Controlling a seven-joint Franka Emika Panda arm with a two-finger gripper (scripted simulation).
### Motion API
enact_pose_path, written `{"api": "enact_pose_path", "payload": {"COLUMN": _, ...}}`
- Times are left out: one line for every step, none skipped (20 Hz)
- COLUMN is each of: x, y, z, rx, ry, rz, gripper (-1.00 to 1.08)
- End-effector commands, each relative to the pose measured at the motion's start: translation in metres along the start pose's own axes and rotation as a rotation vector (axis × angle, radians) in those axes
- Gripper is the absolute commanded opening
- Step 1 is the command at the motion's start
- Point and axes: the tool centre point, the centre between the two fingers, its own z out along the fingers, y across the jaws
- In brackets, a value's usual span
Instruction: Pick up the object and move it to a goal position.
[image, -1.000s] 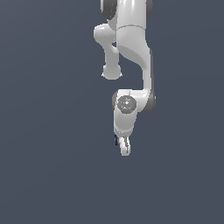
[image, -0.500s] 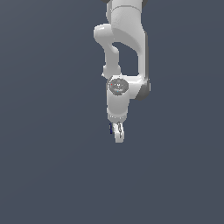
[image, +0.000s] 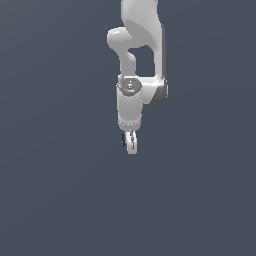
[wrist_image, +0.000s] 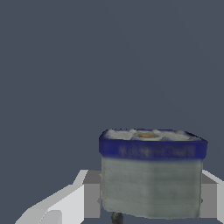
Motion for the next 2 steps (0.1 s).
{"api": "enact_pose_path", "payload": {"x": 0.0012, "y": 0.0026, "z": -0.0024, "rx": 0.000, "ry": 0.000, "rz": 0.000, "gripper": -1.00}}
{"api": "enact_pose_path", "payload": {"x": 0.0012, "y": 0.0028, "z": -0.0025, "rx": 0.000, "ry": 0.000, "rz": 0.000, "gripper": -1.00}}
